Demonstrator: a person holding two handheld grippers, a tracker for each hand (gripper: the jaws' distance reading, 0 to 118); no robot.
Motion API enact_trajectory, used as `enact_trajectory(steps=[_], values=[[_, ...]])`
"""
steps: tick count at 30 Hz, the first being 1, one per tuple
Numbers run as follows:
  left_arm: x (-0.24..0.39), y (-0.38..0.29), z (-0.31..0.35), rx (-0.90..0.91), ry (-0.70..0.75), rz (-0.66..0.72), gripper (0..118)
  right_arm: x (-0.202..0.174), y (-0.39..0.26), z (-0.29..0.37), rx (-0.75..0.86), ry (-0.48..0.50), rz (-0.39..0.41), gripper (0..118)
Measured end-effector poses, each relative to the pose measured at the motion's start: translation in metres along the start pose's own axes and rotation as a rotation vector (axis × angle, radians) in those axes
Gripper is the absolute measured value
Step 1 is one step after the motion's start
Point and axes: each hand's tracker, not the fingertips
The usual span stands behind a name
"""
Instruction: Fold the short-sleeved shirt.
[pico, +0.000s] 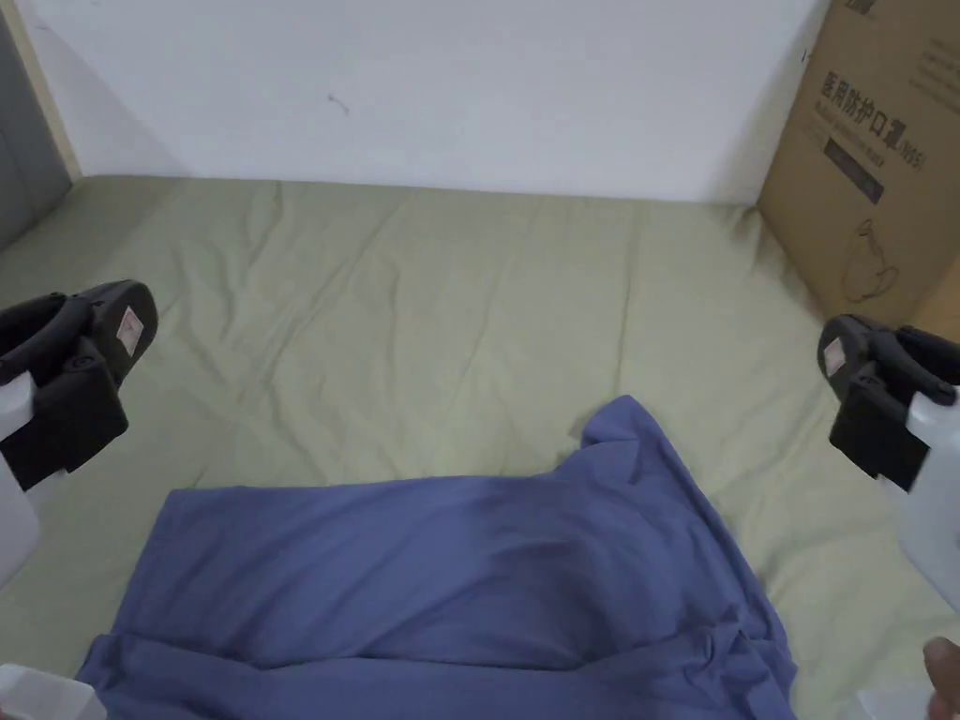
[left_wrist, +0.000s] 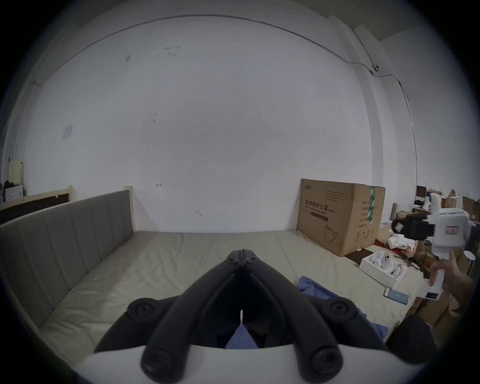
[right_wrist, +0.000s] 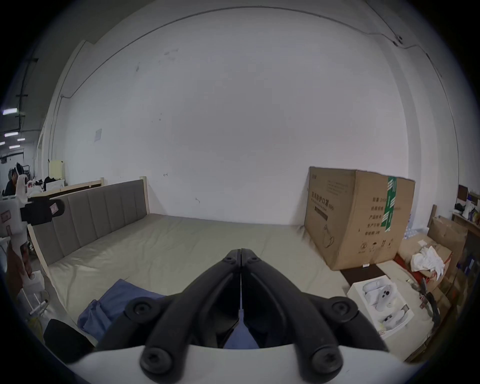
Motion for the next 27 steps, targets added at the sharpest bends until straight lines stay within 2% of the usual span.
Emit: enact_trajectory(steps=[1, 2, 3, 4, 6, 8, 10, 11, 14, 15, 17, 19, 22, 27], values=[[0.000, -0.003, -0.003, -0.009, 0.005, 0.001, 0, 0.009, 0.000, -0.027, -0.097, 0.020, -0.010, 3], [-0.001, -0.005, -0.005, -0.022, 0.002, 0.008, 0, 0.018, -0.003, -0.054, -0.205, 0.040, -0.021, 14], [-0.001, -0.008, -0.007, -0.029, -0.004, 0.017, 0, 0.028, -0.009, -0.087, -0.321, 0.042, -0.042, 46], [0.000, -0.013, -0.011, -0.034, -0.008, 0.031, 0, 0.038, -0.022, -0.127, -0.458, 0.051, -0.057, 66], [0.000, -0.020, -0.017, -0.053, -0.012, 0.044, 0, 0.061, -0.060, -0.199, -0.655, 0.103, -0.079, 67], [0.002, -0.028, -0.023, -0.068, -0.013, 0.055, 0, 0.073, -0.100, -0.254, -0.833, 0.067, -0.121, 67], [0.001, -0.038, -0.030, -0.098, -0.020, 0.066, 0, 0.075, -0.140, -0.290, -0.939, 0.026, -0.003, 67], [0.000, -0.043, -0.034, -0.115, -0.016, 0.063, 0, 0.078, -0.157, -0.304, -0.973, 0.034, -0.005, 67], [-0.003, -0.053, -0.042, -0.156, 0.001, 0.053, 0, 0.092, -0.176, -0.321, -1.008, 0.074, -0.189, 64], [-0.007, -0.055, -0.045, -0.166, -0.004, 0.058, 0, 0.096, -0.179, -0.326, -1.003, 0.059, -0.217, 61], [-0.010, -0.060, -0.050, -0.187, 0.005, 0.053, 0, 0.104, -0.181, -0.333, -1.008, 0.073, -0.239, 47], [-0.014, -0.065, -0.055, -0.207, 0.012, 0.051, 0, 0.106, -0.180, -0.332, -1.010, 0.055, -0.249, 40], [-0.018, -0.069, -0.060, -0.224, 0.024, 0.057, 0, 0.106, -0.178, -0.331, -1.015, 0.048, -0.215, 39], [-0.018, -0.071, -0.061, -0.237, 0.024, 0.077, 0, 0.115, -0.186, -0.335, -1.042, 0.002, -0.045, 39]])
